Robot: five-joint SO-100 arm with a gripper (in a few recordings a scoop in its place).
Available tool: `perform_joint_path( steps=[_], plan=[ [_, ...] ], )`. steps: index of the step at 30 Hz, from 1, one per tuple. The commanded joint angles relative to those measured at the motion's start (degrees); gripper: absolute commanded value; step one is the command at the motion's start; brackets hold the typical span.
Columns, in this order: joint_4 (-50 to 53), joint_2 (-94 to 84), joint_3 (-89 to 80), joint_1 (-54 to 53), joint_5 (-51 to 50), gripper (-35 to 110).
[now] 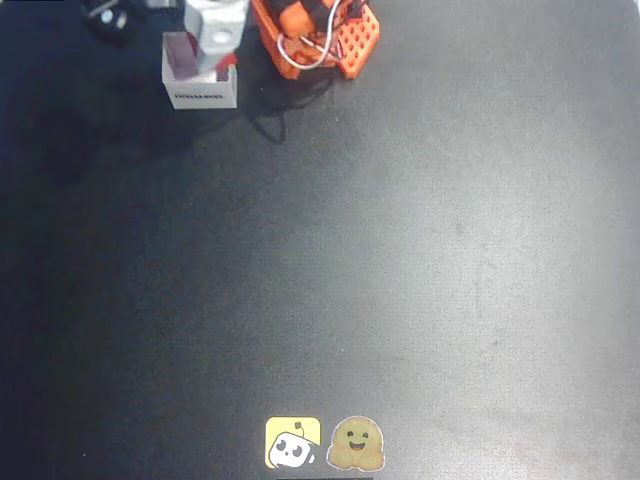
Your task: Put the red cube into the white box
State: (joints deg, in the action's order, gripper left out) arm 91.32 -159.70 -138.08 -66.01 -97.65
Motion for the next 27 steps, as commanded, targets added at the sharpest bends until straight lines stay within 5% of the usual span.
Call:
perform_joint_path(
  steps=[1,14,27],
  plan=[
    [-2.11,-1.93,-1.85,-2.99,2.9,0],
    [-9.67,-4.22,-7.73,-9.76,13.1,1],
    [-8.96,-12.48,-10.63,-8.09,15.47,21]
  ],
)
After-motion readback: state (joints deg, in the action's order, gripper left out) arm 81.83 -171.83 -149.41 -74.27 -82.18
